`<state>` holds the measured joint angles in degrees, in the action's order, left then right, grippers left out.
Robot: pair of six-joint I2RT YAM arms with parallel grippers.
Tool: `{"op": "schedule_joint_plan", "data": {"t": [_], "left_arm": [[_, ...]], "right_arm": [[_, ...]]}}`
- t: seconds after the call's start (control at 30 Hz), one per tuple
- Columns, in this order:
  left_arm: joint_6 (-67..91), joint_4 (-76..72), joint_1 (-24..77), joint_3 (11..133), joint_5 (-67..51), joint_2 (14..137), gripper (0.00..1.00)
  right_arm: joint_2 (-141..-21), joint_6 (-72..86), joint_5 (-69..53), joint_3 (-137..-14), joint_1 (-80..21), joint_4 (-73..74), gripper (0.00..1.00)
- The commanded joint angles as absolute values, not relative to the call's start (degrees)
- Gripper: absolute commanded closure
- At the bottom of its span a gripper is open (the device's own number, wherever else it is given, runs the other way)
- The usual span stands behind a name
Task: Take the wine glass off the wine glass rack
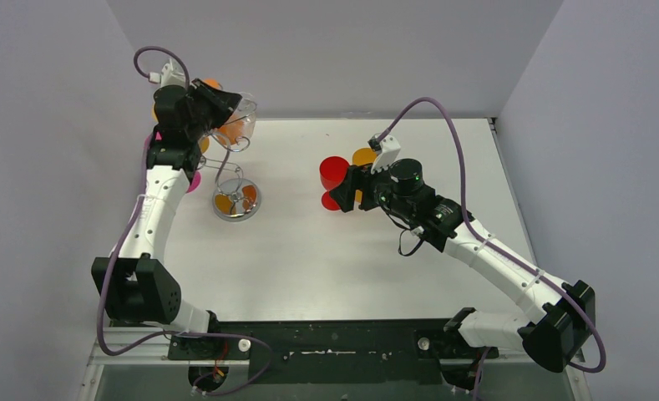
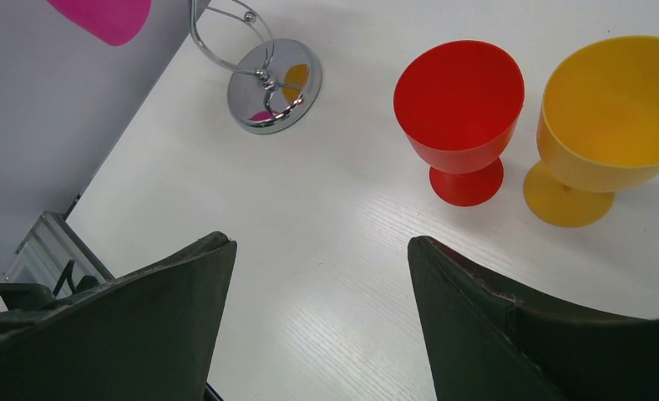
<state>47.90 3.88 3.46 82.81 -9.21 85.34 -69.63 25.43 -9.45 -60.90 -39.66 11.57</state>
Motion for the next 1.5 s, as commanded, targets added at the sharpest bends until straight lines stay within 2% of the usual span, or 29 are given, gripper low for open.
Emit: {"op": "schedule_joint_plan", "data": {"t": [0.0, 0.3, 0.63, 1.47], "left_arm": [[49.4, -3.8, 2.4, 84.1, -15.4, 84.2, 1.0], [47.9, -0.7, 2.0, 84.0, -20.1, 83.9, 1.0], [49.3, -3.9, 1.0, 84.2, -29.5, 86.3, 1.0], [44.7, 6.6, 0.3, 86.8, -28.8, 83.4, 1.0]], "right_arm": [[-69.3, 26.1, -9.5, -61.3, -39.2, 8.3, 0.22], [-69.4, 26.1, -9.6, -61.3, -39.2, 8.3, 0.22], [-69.5, 25.9, -9.6, -61.4, -39.1, 8.2, 0.22], [-70.6, 26.8, -9.9, -61.6, -39.2, 8.4, 0.22]]}}
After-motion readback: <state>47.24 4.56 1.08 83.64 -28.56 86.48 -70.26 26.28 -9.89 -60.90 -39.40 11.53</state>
